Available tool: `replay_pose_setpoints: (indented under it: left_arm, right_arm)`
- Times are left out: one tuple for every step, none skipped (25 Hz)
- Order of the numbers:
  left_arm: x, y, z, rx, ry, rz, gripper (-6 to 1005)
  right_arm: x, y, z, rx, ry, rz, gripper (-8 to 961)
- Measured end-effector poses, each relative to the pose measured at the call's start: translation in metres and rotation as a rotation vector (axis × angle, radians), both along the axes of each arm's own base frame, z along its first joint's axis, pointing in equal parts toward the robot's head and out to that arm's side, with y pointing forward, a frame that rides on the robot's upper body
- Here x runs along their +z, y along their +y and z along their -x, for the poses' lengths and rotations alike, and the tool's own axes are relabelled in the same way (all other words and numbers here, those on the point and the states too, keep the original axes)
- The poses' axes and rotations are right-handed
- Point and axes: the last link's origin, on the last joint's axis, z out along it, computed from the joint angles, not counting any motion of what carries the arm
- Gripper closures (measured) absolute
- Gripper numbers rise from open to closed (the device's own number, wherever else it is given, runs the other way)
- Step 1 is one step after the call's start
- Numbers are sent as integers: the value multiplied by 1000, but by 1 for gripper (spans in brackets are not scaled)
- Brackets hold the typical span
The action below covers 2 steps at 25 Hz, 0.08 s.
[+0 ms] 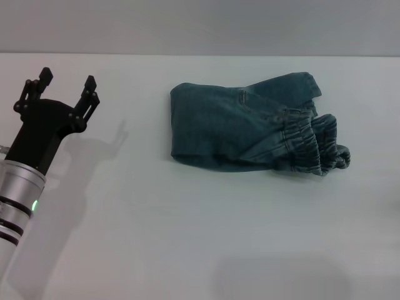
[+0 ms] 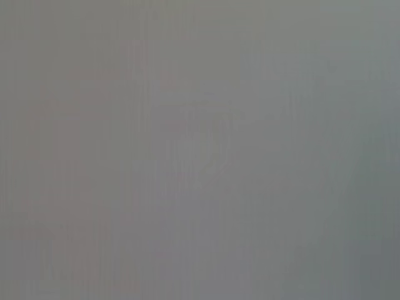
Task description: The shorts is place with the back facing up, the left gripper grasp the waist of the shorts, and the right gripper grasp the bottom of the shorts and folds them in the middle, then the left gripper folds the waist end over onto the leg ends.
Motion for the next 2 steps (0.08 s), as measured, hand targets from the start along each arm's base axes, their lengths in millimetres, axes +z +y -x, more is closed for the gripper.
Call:
replay_pose_setpoints:
  left_arm:
    - [0, 0, 0, 0, 1, 0, 200]
    - [0, 0, 1, 2, 2, 1, 200]
  right_arm:
    - [0, 0, 0, 2, 0, -2, 361]
    - [0, 0, 1, 4, -1, -3, 361]
